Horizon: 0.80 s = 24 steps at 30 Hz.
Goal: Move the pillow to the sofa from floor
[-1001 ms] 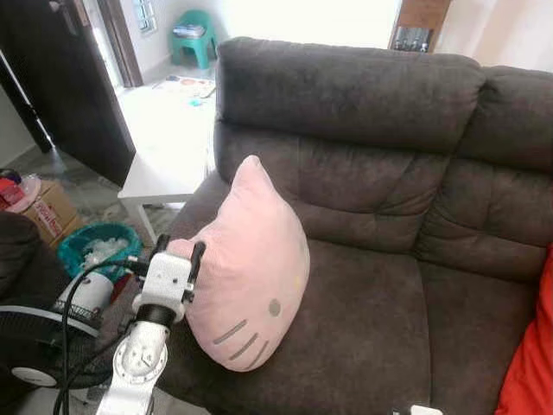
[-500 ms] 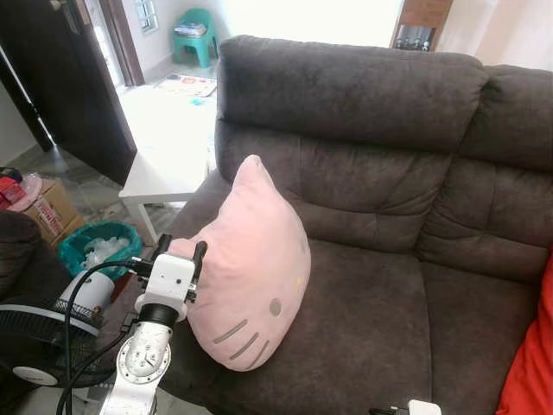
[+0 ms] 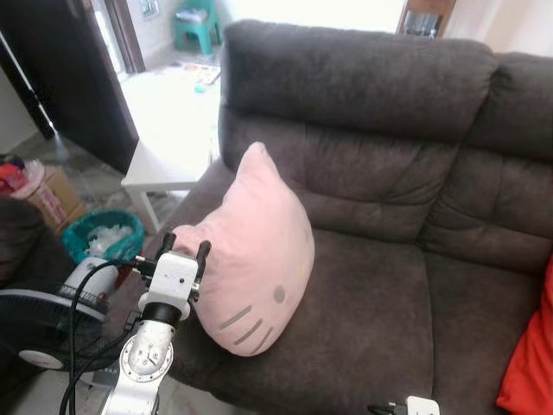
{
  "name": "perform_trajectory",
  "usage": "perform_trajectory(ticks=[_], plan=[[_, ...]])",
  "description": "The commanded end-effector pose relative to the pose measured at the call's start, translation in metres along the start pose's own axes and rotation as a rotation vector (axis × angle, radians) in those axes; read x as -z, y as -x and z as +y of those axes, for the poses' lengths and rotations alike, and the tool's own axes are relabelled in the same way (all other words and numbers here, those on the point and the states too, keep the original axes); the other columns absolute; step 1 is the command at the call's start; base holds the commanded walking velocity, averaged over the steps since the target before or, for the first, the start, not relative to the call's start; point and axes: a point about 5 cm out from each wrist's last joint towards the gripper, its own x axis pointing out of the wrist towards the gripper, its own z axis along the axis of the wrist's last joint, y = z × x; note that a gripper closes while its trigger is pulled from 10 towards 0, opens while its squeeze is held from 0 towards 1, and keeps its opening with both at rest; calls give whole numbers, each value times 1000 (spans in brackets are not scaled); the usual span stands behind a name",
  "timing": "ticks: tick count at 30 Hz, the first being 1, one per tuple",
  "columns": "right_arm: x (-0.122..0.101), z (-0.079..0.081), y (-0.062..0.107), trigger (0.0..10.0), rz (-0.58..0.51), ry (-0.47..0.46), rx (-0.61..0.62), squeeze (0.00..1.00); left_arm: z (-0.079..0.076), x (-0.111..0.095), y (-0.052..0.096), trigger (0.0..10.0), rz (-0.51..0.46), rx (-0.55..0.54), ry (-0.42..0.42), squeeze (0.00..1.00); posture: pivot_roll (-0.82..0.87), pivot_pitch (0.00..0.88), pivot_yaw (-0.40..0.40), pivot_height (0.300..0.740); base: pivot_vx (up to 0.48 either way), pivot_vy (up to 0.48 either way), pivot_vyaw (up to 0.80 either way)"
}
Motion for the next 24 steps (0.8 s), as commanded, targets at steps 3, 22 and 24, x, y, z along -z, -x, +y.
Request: perform_trajectory(ticks=[3,22,24], plan=[[2,0,1,10000,-1,-21,2,0,0,0,0,10000,-6,1,4,0,94,39,-19,740,-284,0,0],[2,0,1,10000,-10,-30,-11,0,-1,11,1,10000,39,-6,16,0,95,20,-19,740,-283,0,0],[2,1,1,10000,-11,-30,-13,0,0,15,1,10000,59,-12,24,0,95,12,-16,740,-274,0,0]])
